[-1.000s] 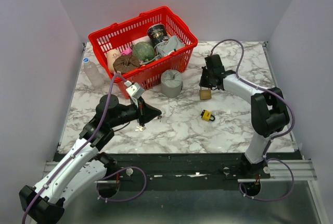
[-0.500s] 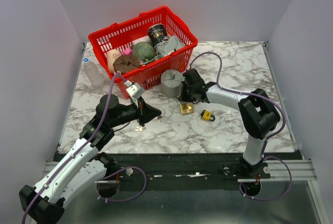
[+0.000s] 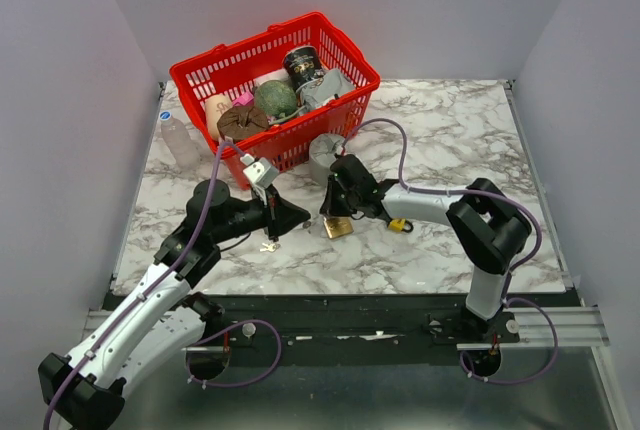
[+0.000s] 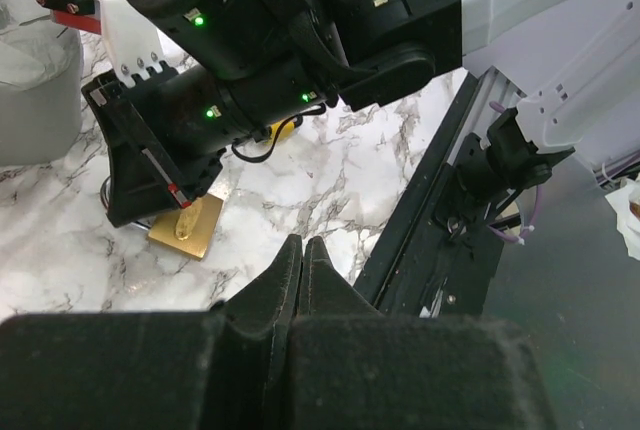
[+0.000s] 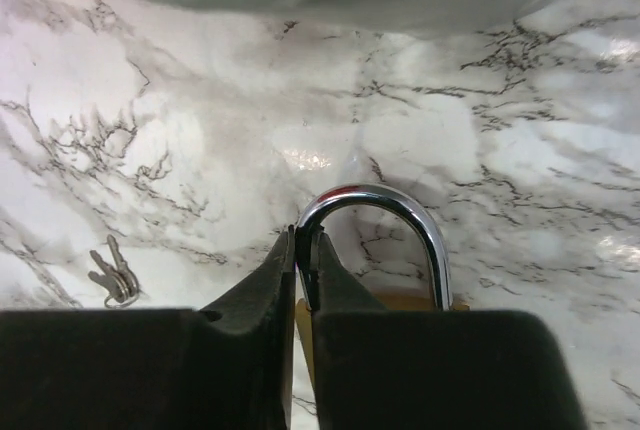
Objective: Unlock with the key
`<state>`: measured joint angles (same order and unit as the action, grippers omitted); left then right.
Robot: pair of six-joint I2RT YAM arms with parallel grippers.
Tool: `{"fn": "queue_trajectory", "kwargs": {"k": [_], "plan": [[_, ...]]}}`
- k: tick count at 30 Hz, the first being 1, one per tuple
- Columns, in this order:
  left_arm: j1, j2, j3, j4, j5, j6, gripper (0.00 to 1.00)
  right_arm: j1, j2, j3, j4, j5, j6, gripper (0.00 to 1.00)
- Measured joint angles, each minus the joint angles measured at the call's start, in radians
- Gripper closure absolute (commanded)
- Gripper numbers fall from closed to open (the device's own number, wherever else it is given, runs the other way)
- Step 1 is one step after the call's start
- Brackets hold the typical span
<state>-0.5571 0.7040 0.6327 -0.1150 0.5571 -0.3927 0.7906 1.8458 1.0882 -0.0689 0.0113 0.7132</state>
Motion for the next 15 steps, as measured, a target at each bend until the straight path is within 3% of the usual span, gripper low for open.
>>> {"fn": "queue_trajectory", "kwargs": {"k": [2,3,6,15], "plan": [[0.000,0.005,0.000,0.000,0.000,0.000,1.00,0.002,-0.001,-0.027,0.047,-0.016,0.003,0.58],[0.000,0.006,0.000,0.000,0.000,0.000,1.00,0.002,-0.004,-0.045,0.075,-0.027,-0.003,0.47],[0.000,0.007,0.000,0.000,0.000,0.000,1.00,0.002,-0.015,-0.073,0.114,-0.047,-0.007,0.34],[0.001,0.019,0.000,0.000,0.000,0.001,1.00,0.000,-0.197,-0.175,0.203,-0.081,-0.061,0.24]]}}
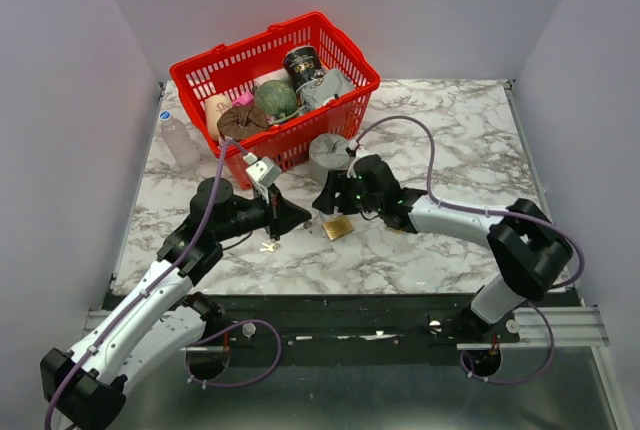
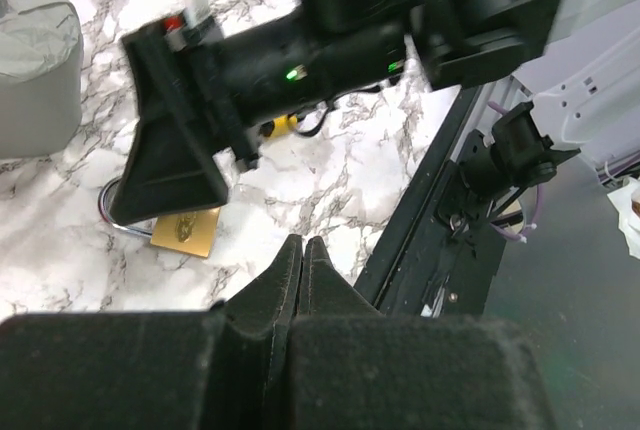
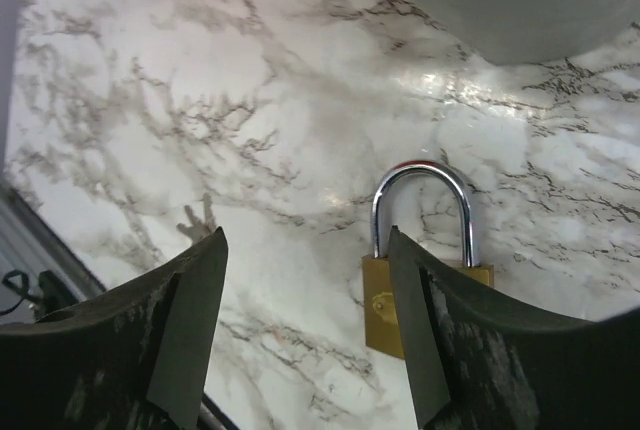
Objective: Unlock with the key
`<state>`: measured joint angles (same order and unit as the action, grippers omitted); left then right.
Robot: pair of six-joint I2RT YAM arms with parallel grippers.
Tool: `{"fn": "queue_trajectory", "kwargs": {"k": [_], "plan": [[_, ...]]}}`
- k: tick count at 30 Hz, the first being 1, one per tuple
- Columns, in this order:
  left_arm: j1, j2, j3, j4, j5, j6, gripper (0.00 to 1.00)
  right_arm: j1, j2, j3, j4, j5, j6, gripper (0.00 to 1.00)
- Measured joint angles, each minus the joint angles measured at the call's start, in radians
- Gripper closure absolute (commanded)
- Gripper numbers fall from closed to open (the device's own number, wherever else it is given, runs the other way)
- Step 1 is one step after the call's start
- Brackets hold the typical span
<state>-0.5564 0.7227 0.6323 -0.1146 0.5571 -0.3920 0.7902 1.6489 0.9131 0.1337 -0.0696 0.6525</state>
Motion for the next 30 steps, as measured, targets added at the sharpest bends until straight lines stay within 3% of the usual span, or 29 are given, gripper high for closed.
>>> {"fn": "queue_trajectory", "kwargs": {"k": [13,16,18,30], "plan": [[0.027,0.086,-0.006,0.078,0.087,-0.053,1.00,-0.055,-0.454,-0.297,0.275,-0.359,-0.153,0.33],[0.040,0.090,-0.025,0.124,0.123,-0.082,1.00,-0.049,-0.469,-0.297,0.336,-0.462,-0.156,0.38],[0.045,0.089,-0.035,0.143,0.138,-0.097,1.00,-0.037,-0.465,-0.301,0.367,-0.491,-0.154,0.48],[0.046,0.089,-0.040,0.171,0.159,-0.117,1.00,0.042,-0.429,-0.303,0.449,-0.502,-0.156,0.52]]}}
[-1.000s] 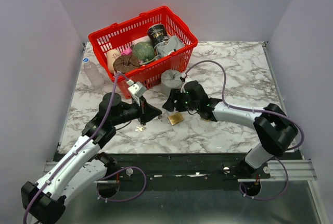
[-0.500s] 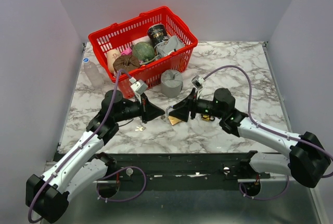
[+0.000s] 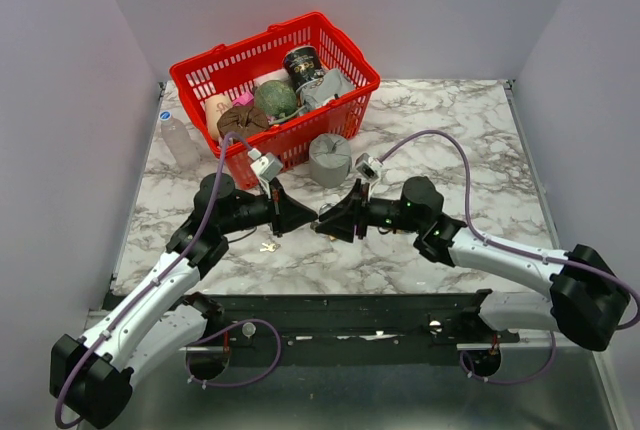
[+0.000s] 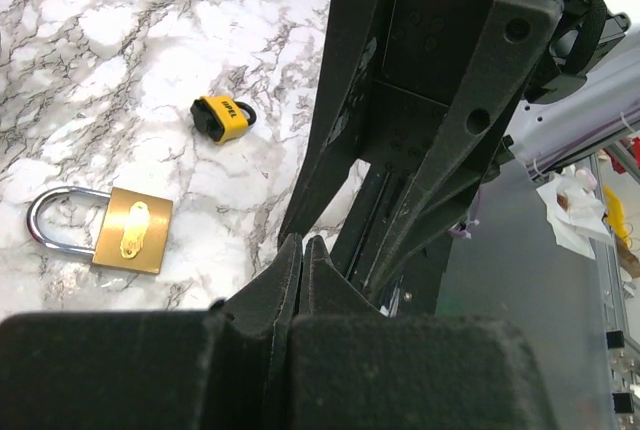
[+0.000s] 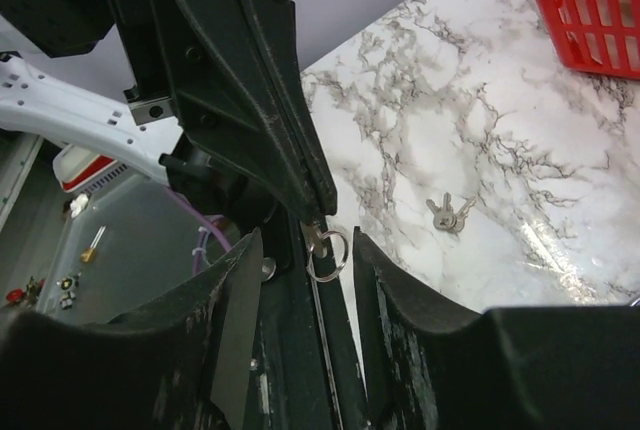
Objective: Unlock with the key
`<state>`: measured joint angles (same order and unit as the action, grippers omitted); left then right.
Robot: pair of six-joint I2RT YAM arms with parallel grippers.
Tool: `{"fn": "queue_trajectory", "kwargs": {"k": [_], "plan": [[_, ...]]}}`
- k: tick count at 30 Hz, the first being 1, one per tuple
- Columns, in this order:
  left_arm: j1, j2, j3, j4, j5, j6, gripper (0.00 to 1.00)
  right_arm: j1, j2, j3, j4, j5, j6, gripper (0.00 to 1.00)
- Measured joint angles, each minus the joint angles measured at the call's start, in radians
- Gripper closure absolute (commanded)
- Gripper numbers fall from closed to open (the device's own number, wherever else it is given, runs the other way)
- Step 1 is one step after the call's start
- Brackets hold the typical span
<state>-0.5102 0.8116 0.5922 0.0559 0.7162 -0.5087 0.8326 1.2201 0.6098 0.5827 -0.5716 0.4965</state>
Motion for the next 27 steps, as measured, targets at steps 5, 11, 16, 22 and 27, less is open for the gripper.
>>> {"fn": "queue_trajectory", "kwargs": {"k": [5,11,16,22,27], "plan": [[0.000,-0.001,0.000,0.000,0.000,0.000,1.00,0.009,0.018,0.001,0.000,0.000,-0.001,0.57],[0.000,-0.008,0.000,0.000,0.000,0.001,1.00,0.013,0.050,0.005,0.000,-0.001,0.001,0.78],[0.003,-0.008,0.000,-0.002,-0.001,0.006,1.00,0.017,0.062,0.008,0.003,-0.003,0.009,0.99],[0.011,-0.008,0.000,-0.016,-0.013,0.024,1.00,0.017,0.099,0.028,0.001,0.004,0.029,0.99],[0.012,-0.008,-0.002,-0.047,-0.040,0.042,0.81,0.017,0.119,0.029,0.004,0.027,0.060,0.99]]}}
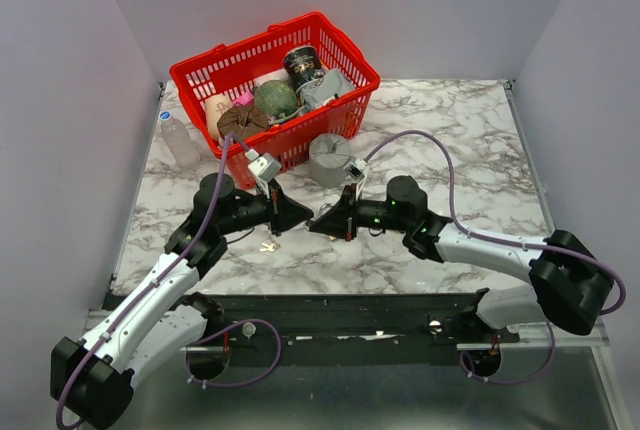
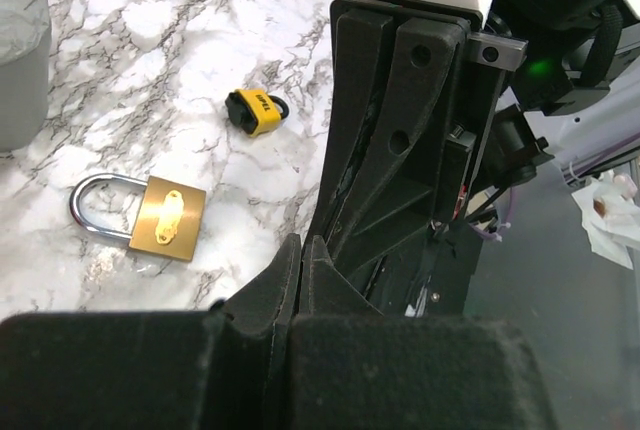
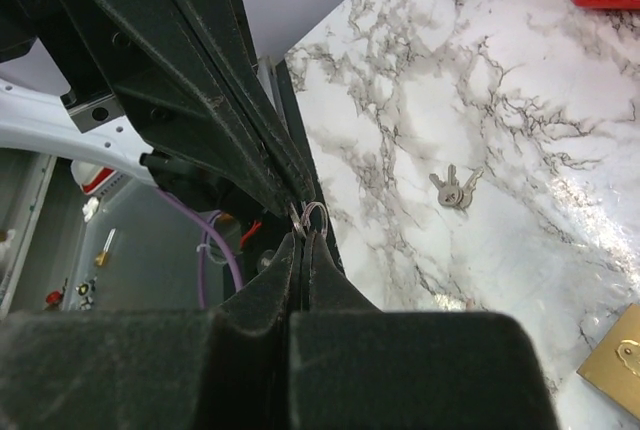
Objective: Unlock with the key
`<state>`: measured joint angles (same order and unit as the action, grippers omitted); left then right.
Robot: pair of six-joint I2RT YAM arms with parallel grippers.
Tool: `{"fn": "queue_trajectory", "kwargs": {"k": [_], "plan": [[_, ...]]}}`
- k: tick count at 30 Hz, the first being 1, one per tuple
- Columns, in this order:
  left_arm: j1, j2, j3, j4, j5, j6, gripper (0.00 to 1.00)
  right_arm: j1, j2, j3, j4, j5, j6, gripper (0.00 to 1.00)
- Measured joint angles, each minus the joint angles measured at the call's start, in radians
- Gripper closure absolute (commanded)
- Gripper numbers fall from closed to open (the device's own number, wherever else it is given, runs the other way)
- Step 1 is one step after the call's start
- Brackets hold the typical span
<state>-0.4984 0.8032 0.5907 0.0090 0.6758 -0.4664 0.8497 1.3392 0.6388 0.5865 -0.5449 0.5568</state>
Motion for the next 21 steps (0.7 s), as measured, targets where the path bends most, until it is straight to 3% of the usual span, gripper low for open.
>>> {"fn": "queue_trajectory", "kwargs": {"k": [2,3,6,12,21], "plan": [[0.000,-0.001,0.000,0.000,-0.010,0.007,0.61,0.000,0.000,0.000,0.000,0.018,0.009,0.99],[0.000,-0.001,0.000,-0.001,-0.014,0.008,0.42,0.000,-0.001,0.000,0.000,0.029,0.011,0.99],[-0.001,-0.002,0.000,-0.003,-0.018,0.011,0.24,-0.002,-0.010,-0.004,-0.011,0.072,0.011,0.99],[-0.001,-0.003,0.001,-0.028,-0.050,0.018,0.14,-0.047,-0.056,-0.028,-0.040,0.125,0.011,0.99],[-0.042,-0.009,-0.002,-0.061,-0.262,-0.064,0.18,-0.216,-0.141,-0.087,-0.159,0.151,0.004,0.99]]}}
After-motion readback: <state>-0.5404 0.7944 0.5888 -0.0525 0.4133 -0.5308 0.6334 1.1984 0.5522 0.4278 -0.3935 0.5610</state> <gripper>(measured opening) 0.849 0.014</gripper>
